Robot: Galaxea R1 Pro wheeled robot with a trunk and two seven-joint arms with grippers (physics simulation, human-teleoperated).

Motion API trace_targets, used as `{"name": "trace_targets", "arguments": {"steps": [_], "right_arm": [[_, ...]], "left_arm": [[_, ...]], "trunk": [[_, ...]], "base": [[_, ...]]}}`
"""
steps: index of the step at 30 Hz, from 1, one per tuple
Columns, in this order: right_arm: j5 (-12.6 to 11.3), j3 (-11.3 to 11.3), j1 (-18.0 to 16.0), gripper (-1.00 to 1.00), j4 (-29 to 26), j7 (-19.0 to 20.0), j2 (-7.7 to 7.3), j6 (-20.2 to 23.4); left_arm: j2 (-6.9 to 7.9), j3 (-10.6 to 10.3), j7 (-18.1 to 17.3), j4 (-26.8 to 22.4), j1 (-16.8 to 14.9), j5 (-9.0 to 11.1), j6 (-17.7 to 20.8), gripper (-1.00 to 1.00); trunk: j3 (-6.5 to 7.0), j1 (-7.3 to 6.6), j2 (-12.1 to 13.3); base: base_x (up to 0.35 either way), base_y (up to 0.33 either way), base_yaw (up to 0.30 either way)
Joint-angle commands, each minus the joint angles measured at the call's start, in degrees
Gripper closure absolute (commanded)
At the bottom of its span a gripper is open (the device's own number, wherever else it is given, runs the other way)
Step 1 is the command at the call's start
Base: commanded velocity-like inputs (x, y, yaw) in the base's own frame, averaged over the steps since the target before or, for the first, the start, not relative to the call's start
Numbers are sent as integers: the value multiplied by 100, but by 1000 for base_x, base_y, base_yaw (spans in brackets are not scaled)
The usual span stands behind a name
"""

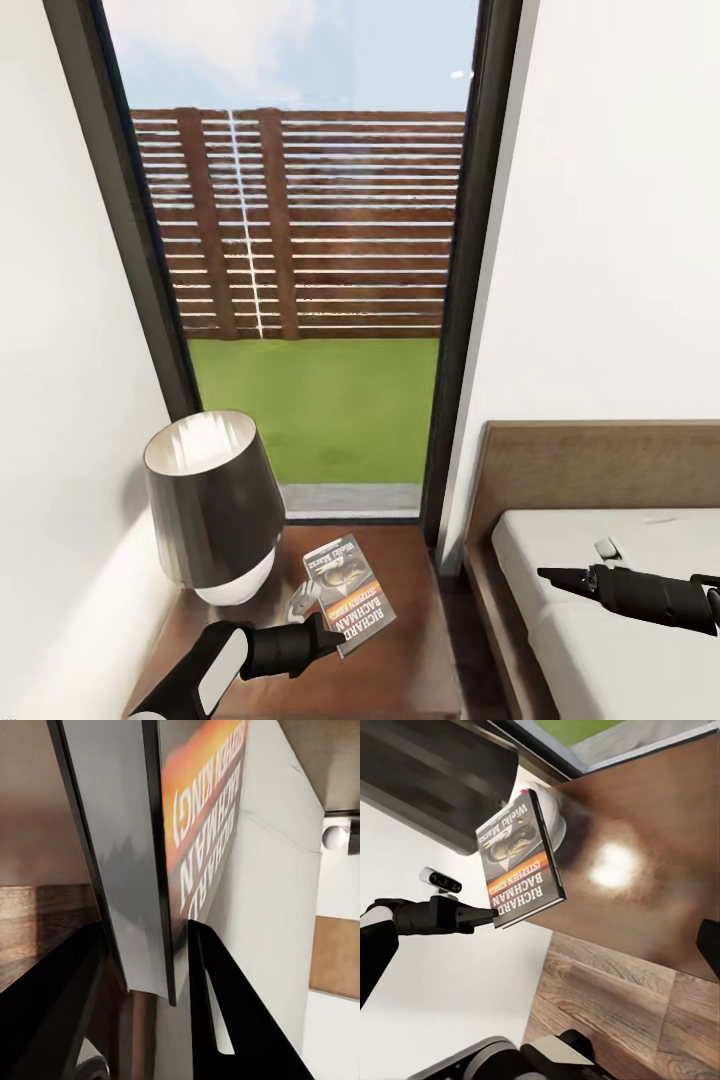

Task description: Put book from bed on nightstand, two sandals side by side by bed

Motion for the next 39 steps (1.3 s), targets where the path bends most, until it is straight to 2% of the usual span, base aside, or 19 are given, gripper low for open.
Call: {"name": "trace_targets", "arguments": {"steps": [1,15,20,23,28,33,39], "right_arm": [[-13,-1,-3,-100,1,6,-1,33],[-13,-1,-3,-100,1,5,5,36],[-13,0,-3,-100,1,5,7,37],[-13,-1,-3,-100,1,5,7,38],[-13,-1,-3,-100,1,5,7,35],[-13,-1,-3,-100,1,5,7,38],[-13,-1,-3,-100,1,5,7,36]], "left_arm": [[1,-8,4,-4,-3,44,40,100],[6,9,-39,2,-3,74,66,100],[10,327,-68,5,-3,86,92,100],[15,407,-73,9,-3,87,99,100],[18,440,-134,11,-3,98,168,100],[19,446,-433,13,-3,120,422,100],[19,447,-480,13,-3,123,458,100]], "trunk": [[-24,22,-45],[-276,330,-606],[-276,330,-606],[-276,330,-606],[-276,330,-606],[-276,330,-606],[-276,330,-606]], "base": [[0,0,0],[0,0,0],[0,0,0],[0,0,0],[0,0,0],[0,0,0],[0,0,0]]}}
